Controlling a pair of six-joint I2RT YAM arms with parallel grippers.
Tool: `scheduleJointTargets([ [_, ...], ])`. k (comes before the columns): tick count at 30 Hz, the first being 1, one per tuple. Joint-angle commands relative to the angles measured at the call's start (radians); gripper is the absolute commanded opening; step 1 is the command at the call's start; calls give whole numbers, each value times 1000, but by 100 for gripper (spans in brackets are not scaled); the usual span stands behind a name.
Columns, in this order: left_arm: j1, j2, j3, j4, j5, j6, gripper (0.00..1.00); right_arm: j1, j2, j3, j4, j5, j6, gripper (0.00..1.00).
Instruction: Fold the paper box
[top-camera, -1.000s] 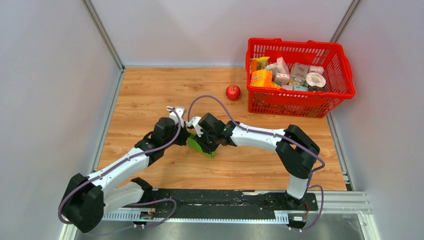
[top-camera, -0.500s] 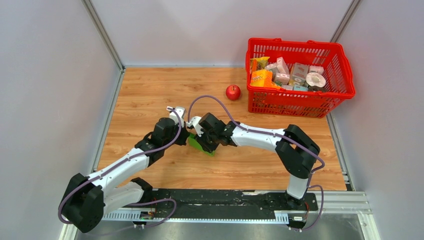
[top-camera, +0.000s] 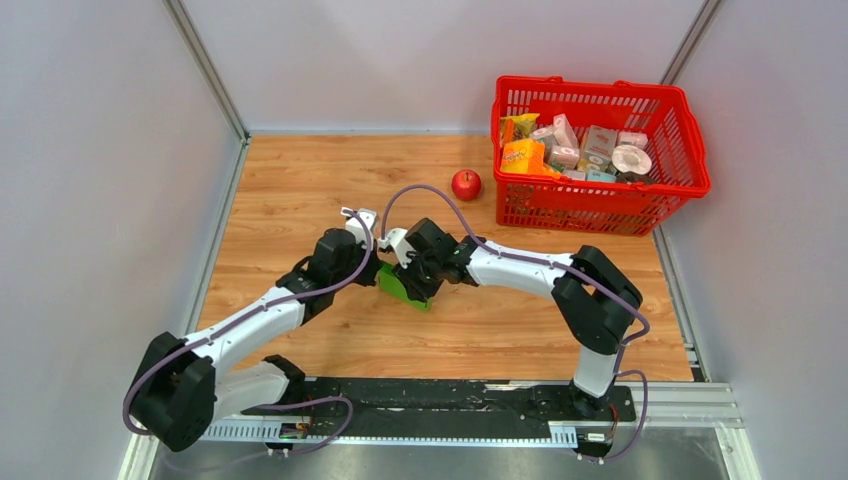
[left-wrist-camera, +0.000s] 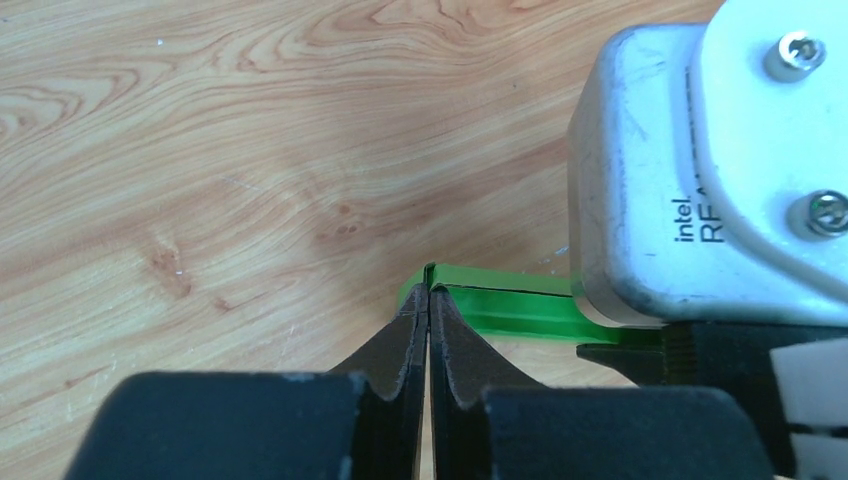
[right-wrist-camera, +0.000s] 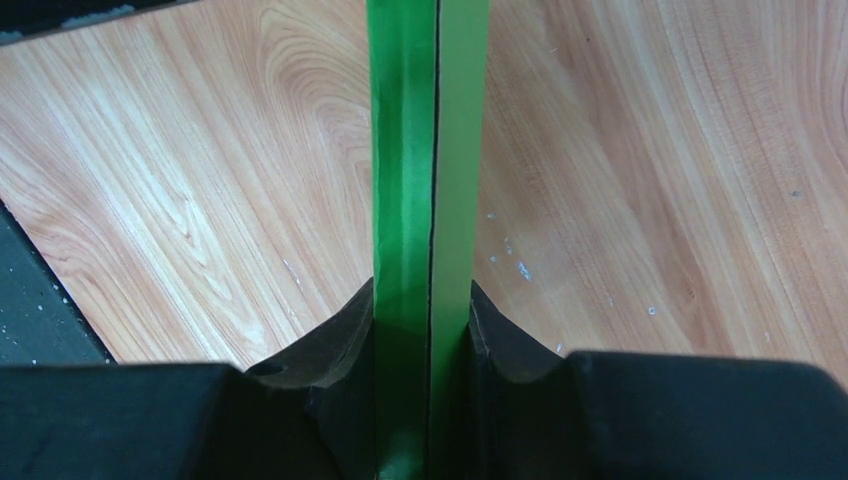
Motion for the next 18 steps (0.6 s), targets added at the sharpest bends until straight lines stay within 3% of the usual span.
scheduleJointTargets([
  [1, 11, 34, -8, -59, -85, 50, 8, -1, 1, -23, -55, -60, -71, 10],
  [8, 11, 52, 58, -100, -121, 75, 15, -1, 35, -2, -75, -74, -75, 10],
  [12, 11, 61, 58, -114, -129, 69, 8, 1, 26, -5, -72, -71, -66, 10],
  [18, 11, 5, 13, -114, -85, 41, 10, 1, 22, -6, -69, -51, -59, 10],
])
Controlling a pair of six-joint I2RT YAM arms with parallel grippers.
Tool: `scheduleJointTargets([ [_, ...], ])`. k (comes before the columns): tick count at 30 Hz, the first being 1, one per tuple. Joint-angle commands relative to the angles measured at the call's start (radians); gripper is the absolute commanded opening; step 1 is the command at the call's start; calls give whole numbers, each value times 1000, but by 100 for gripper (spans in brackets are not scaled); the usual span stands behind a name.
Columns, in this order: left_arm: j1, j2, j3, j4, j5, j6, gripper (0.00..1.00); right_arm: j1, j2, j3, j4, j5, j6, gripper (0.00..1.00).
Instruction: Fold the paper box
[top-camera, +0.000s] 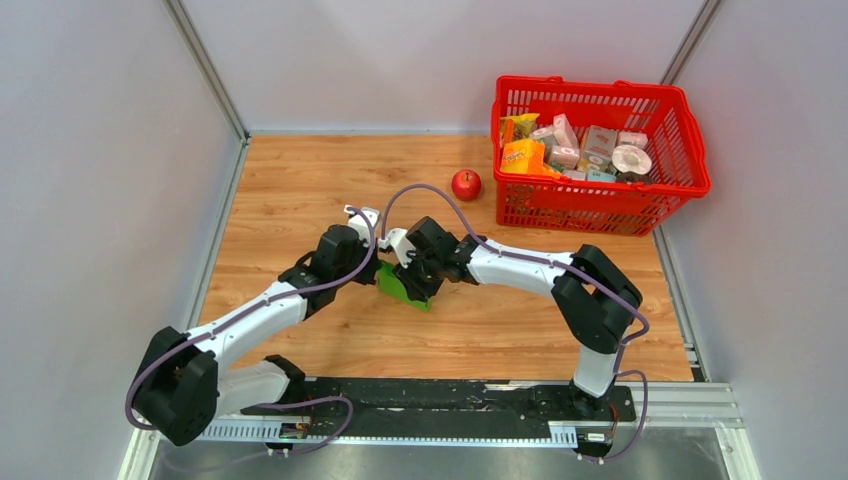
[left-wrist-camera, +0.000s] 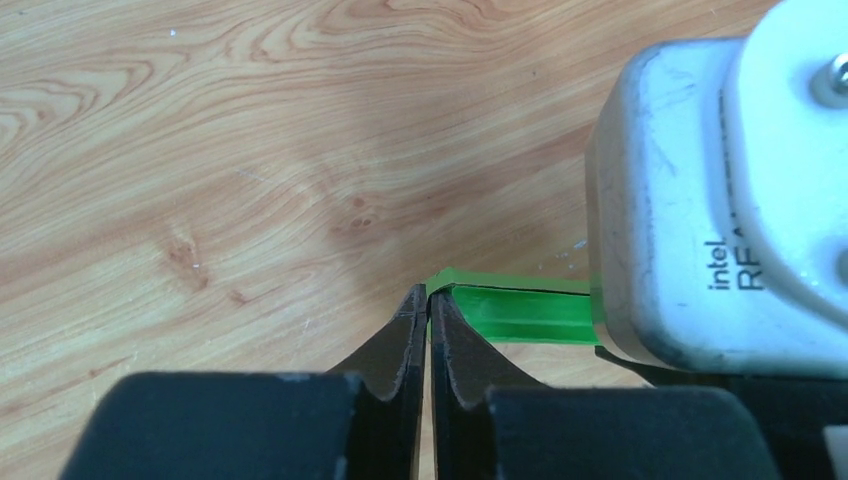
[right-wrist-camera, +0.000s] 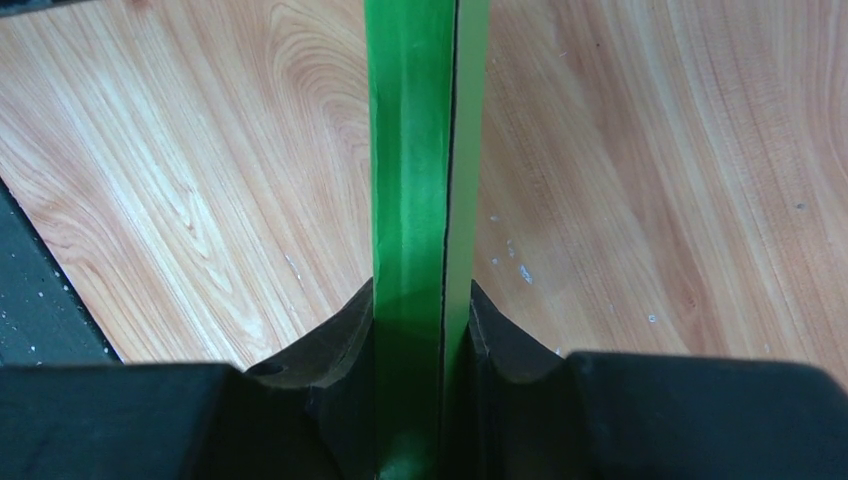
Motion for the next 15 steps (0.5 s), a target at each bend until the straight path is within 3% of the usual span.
scheduleJointTargets([
  [1, 13, -47, -31, -70, -50, 2, 14, 12, 20, -8, -70, -11, -29, 9],
  [3, 13, -94, -14, -102, -25, -11, 28, 10, 26, -5, -73, -11, -29, 9],
  [6, 14, -146, 6, -118, -42, -21, 38, 12, 26, -2, -78, -16, -29, 10],
  [10, 33, -146, 7, -85, -22, 7, 38, 10, 17, -6, -77, -30, -30, 10],
  [15, 42, -120, 7, -36, 106, 24, 32, 10, 6, -15, -69, -47, -32, 10],
])
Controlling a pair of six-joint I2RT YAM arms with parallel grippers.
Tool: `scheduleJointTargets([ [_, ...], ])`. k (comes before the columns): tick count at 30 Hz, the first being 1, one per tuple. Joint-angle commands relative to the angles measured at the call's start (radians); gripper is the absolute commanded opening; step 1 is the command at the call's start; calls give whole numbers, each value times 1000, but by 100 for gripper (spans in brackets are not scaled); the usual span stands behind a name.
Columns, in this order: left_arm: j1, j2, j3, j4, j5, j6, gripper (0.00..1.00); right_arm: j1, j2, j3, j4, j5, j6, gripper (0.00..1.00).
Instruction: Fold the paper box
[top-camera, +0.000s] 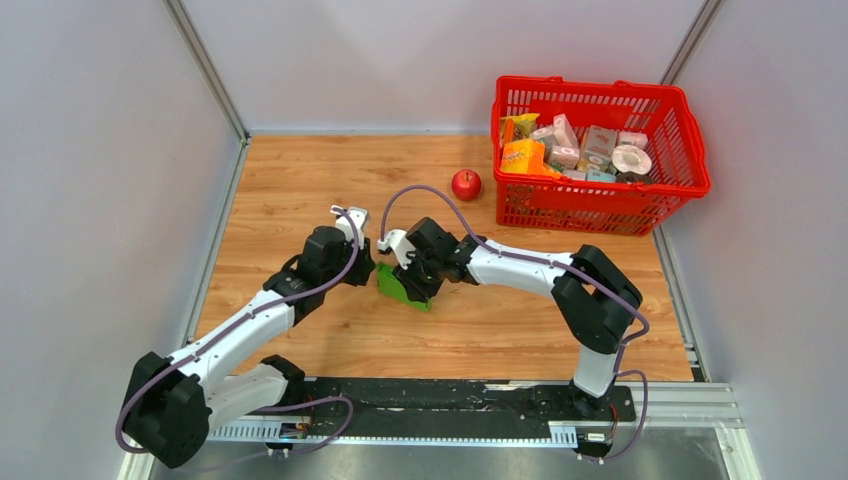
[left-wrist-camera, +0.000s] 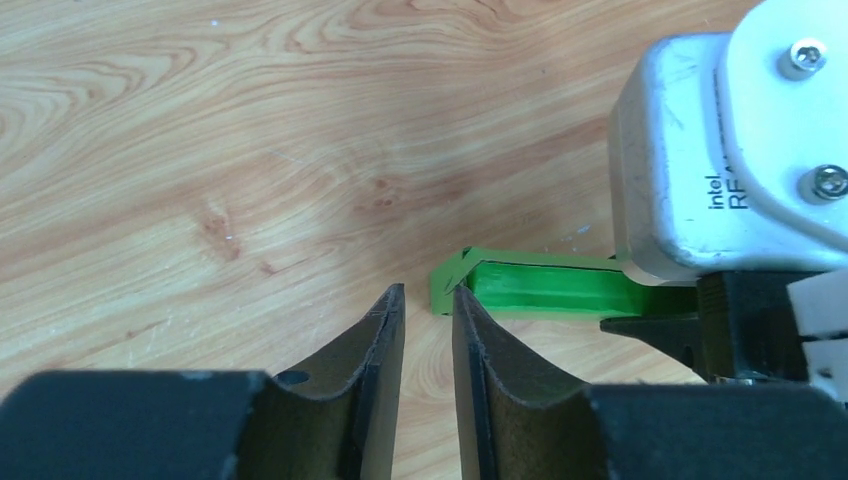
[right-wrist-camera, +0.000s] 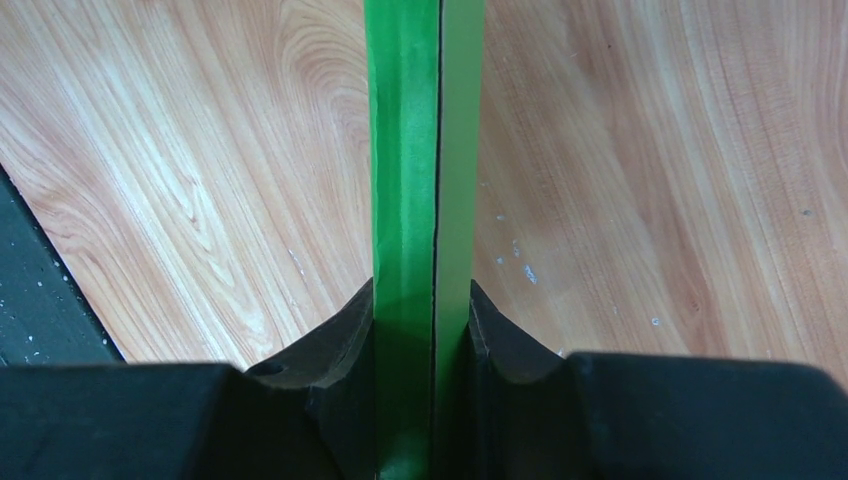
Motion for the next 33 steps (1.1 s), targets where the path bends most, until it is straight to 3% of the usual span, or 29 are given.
scheduleJointTargets([
  [1, 8, 9, 15, 57, 115, 30, 31, 8, 5, -17, -59, -42, -10, 10],
  [9, 8, 56, 1, 131, 142, 36, 34, 8, -1, -14, -56, -62, -7, 10],
  [21, 8, 63, 7, 71, 101, 36, 24, 5, -1, -16, -48, -59, -4, 10],
  [26, 8, 64, 20, 19, 57, 30, 31, 6, -2, -17, -50, -59, -2, 10],
  [33, 8, 54, 6, 28, 52, 16, 26, 5, -1, -16, -50, -59, -1, 10],
])
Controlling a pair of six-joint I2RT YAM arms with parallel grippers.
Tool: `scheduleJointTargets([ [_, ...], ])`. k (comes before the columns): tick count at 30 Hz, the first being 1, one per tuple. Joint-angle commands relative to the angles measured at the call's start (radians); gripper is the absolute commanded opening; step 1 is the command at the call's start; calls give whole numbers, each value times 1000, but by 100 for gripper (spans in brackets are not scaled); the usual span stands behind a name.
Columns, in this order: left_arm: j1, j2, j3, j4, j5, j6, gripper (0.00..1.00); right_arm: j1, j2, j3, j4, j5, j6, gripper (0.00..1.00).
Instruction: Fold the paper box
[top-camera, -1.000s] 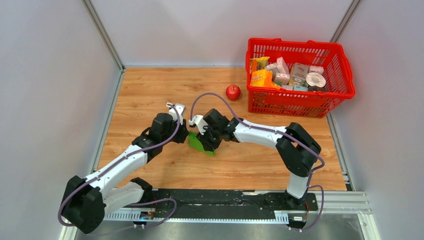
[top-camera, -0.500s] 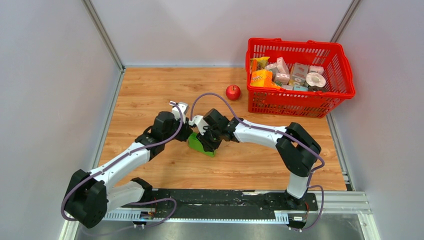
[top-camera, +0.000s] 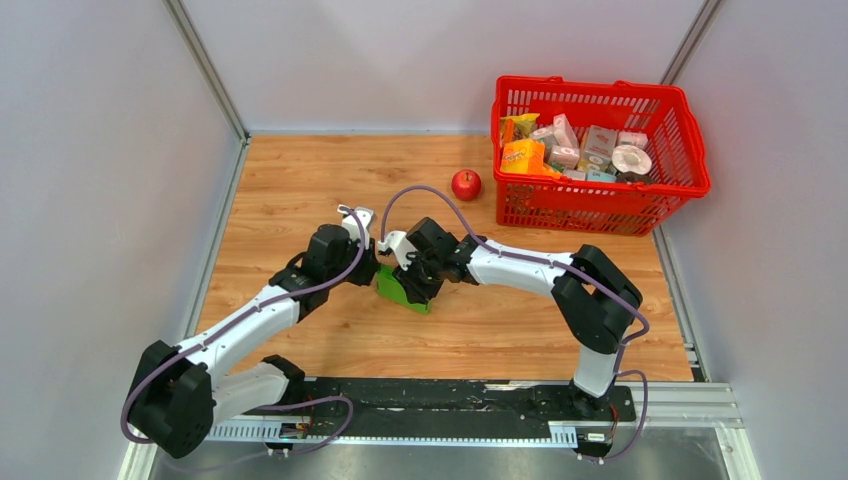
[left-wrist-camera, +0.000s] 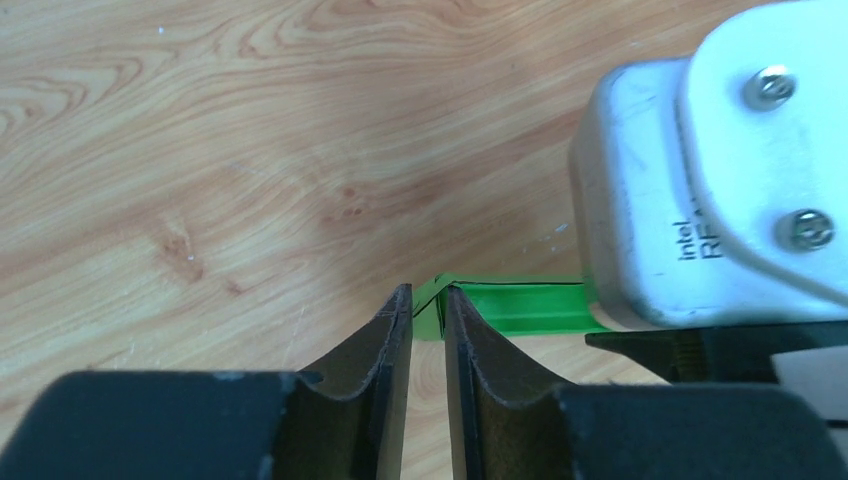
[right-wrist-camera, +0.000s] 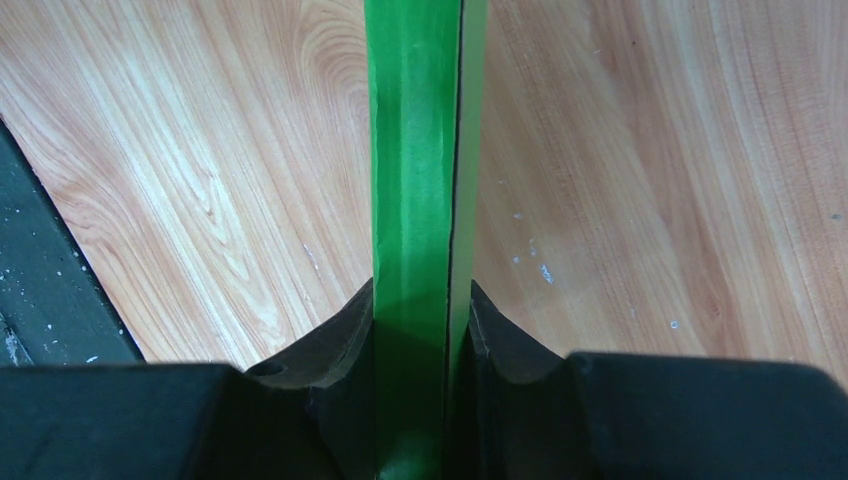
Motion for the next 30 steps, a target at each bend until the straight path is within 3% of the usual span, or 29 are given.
scheduleJointTargets([
  [1, 2, -6, 4, -33, -33, 4, 25, 7, -1, -14, -43, -26, -2, 10],
  [8, 2, 19, 16, -12, -13, 0, 25, 5, 2, -12, -43, -34, 0, 10],
  [17, 2, 2, 12, 35, 17, 7, 33, 7, 2, -14, -43, -34, 0, 10],
  [20, 2, 14, 15, 42, 18, 8, 32, 7, 2, -12, -43, -35, 0, 10],
  [25, 2, 29, 15, 53, 21, -1, 22, 5, 1, -14, -41, -37, 1, 10],
  [30, 1, 25, 15, 54, 18, -3, 26, 7, 4, -12, -43, -39, 1, 10],
])
